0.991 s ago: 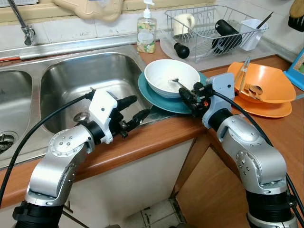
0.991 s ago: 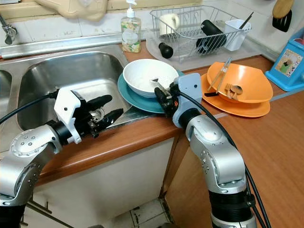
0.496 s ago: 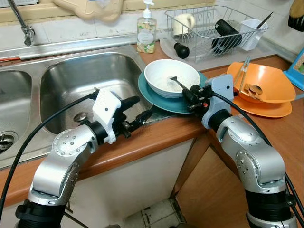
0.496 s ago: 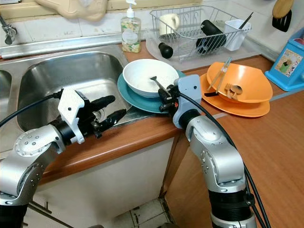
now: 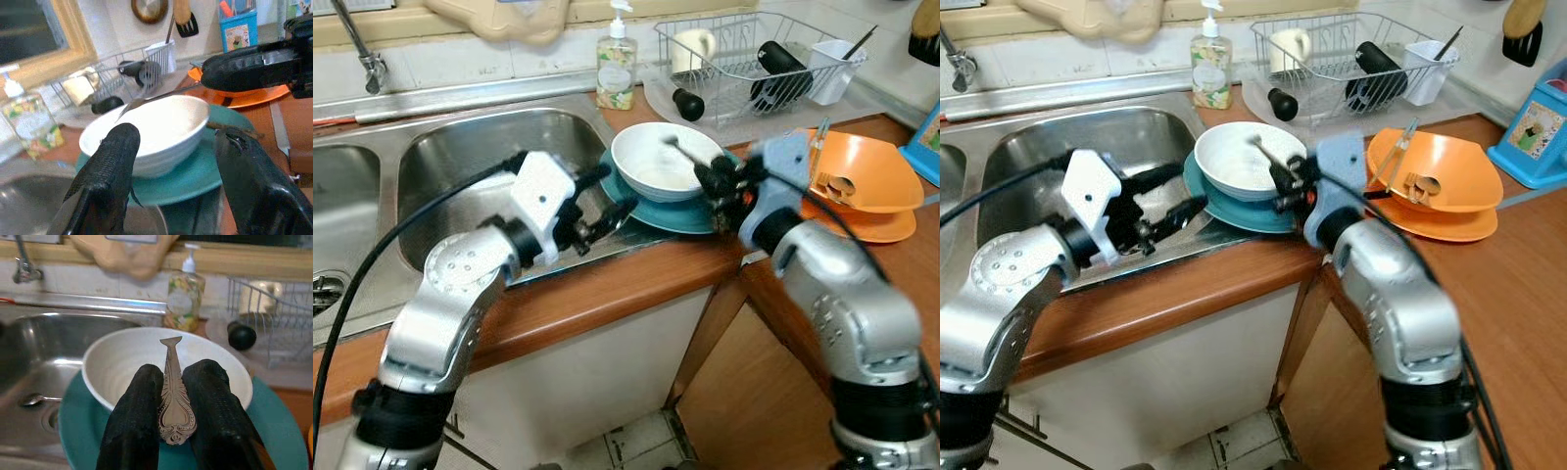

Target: Kitchen organization

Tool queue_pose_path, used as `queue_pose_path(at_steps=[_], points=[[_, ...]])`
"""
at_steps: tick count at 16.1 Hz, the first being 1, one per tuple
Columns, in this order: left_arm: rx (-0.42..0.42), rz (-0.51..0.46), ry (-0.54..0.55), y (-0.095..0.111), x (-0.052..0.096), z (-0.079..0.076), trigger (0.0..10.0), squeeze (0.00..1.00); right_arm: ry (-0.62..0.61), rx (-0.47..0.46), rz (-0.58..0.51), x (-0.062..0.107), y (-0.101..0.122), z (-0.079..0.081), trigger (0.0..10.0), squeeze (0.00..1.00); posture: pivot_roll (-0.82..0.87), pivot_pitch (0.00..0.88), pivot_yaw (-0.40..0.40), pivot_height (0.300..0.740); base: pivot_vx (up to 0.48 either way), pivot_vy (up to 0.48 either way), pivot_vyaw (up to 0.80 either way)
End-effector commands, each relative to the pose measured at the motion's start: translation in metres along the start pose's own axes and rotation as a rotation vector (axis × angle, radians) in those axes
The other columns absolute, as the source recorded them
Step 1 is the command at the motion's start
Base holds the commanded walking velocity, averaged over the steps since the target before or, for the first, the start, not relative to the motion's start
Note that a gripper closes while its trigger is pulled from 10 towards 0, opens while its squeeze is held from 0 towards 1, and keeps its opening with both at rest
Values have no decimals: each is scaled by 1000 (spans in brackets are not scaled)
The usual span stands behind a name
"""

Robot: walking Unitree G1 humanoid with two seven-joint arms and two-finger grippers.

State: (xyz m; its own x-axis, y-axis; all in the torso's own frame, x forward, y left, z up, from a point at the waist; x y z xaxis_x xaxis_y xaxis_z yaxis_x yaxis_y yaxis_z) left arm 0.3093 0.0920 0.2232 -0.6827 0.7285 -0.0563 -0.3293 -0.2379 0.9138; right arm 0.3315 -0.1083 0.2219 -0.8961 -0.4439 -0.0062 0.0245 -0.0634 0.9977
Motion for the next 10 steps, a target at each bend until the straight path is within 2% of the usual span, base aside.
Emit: queue_pose_path(at_steps=[1, 5, 6, 7, 8, 9, 10], points=[[-38, -9, -7, 3, -4, 0, 10000, 0, 29, 1, -22, 2, 10, 2, 0, 0, -53, 0, -15, 740, 0, 0, 0], [-388, 19, 18, 3, -19, 12, 10000, 0, 202, 26, -32, 5, 26, 25, 0, 0, -55, 0, -16, 740, 0, 0, 0], [-446, 25, 0, 2, -22, 13, 10000, 0, 240, 29, -31, 5, 27, 33, 0, 0, -54, 0, -15, 740, 0, 0, 0], [-482, 30, -11, 1, -25, 13, 8706, 0, 269, 28, -27, 5, 27, 39, 0, 0, -54, 0, -15, 740, 0, 0, 0], [-494, 31, -12, 1, -26, 14, 8706, 0, 279, 27, -23, 5, 27, 42, 0, 0, -54, 0, -15, 740, 0, 0, 0], [-530, 26, 15, 1, -29, 19, 4627, 0, 301, 28, -12, 5, 25, 46, 0, 0, -54, 0, -15, 740, 0, 0, 0], [-567, 22, 26, 2, -34, 23, 2275, 0, 321, 25, 1, 4, 22, 52, 0, 0, -51, 0, -18, 740, 0, 0, 0]])
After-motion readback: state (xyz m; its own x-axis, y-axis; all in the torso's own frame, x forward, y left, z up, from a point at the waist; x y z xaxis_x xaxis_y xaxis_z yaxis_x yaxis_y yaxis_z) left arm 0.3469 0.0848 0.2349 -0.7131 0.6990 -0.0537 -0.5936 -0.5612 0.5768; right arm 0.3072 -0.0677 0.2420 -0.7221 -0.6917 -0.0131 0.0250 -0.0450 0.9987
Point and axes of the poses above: a point about 5 cm out from each wrist's last joint towards the gripper, its own x axis pointing back from the gripper into the wrist, its own y axis along the axis of the wrist's last joint, z = x × y, the point moved 4 cm from there along -x, pointing out of the wrist towards the gripper, and after that the axes turned 5 degrees about -x, right-handed, at the moved point
